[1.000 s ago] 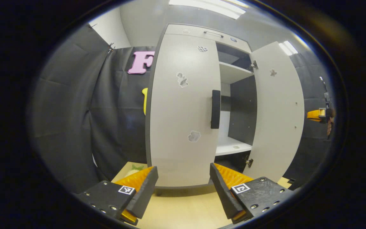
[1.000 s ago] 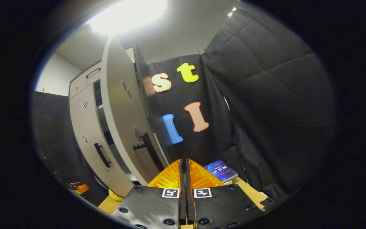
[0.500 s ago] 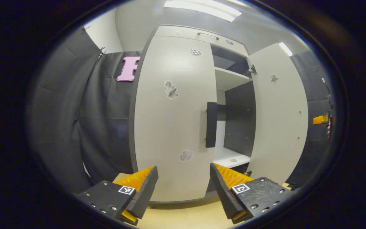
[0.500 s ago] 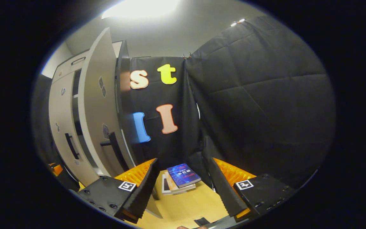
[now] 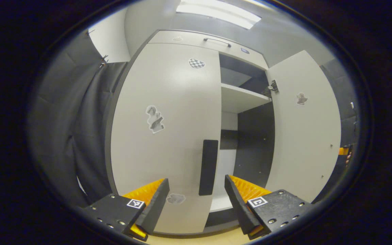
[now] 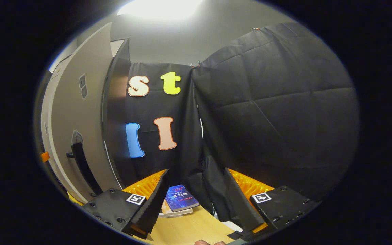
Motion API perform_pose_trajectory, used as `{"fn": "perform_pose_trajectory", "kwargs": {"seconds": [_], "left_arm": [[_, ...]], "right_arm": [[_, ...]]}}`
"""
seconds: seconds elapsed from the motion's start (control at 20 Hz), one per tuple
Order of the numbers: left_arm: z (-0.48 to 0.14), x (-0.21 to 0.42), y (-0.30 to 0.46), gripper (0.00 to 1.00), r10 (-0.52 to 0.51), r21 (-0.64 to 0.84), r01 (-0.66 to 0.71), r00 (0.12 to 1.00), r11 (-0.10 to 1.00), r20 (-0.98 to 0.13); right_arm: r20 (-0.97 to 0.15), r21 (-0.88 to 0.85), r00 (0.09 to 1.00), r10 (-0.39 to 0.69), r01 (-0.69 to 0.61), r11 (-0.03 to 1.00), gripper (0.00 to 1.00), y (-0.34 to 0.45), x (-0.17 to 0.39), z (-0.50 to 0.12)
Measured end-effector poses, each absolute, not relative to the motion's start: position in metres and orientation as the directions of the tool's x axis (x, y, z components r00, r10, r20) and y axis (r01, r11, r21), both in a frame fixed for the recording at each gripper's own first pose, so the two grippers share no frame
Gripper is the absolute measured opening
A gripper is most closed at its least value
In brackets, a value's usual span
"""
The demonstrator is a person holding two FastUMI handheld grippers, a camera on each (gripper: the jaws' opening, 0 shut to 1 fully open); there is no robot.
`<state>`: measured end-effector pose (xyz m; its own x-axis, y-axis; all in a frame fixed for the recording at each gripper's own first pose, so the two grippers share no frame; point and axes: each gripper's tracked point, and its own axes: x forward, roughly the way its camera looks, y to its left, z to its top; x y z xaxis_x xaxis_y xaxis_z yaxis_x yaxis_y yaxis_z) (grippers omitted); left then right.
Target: Open the right door of the double-door shoe cabinet with the right hand, and open the left door with the left hand.
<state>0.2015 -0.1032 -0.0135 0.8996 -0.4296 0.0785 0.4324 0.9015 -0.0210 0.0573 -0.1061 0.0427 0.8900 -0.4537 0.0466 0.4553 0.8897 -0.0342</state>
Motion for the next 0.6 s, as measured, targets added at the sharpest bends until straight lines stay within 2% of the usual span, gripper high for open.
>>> {"fn": "perform_pose_trajectory", "kwargs": {"seconds": [0.3, 0.45, 0.55, 0.6], "left_arm": [[0.0, 0.236, -0.132, 0.93, -0.371, 0.01, 0.371, 0.927, 0.929, 0.064], [0.001, 0.253, -0.146, 0.94, -0.345, 0.037, 0.344, 0.937, 0.938, 0.045], [-0.003, 0.262, -0.154, 0.69, -0.33, 0.041, 0.329, 0.944, 0.943, 0.025], [-0.005, 0.265, -0.157, 0.7, -0.317, 0.046, 0.316, 0.948, 0.948, 0.015]], "right_arm": [[0.001, -0.051, 0.934, -0.357, 0.356, 0.933, 0.98, -0.119, 0.11, 0.023], [-0.01, 0.008, 0.957, -0.29, 0.29, 0.957, 0.98, -0.122, 0.127, 0.022], [0.005, 0.004, 0.958, -0.285, 0.285, 0.958, 0.98, -0.136, 0.134, 0.024], [0.009, -0.003, 0.957, -0.291, 0.291, 0.957, 0.98, -0.144, 0.137, 0.025]]}}
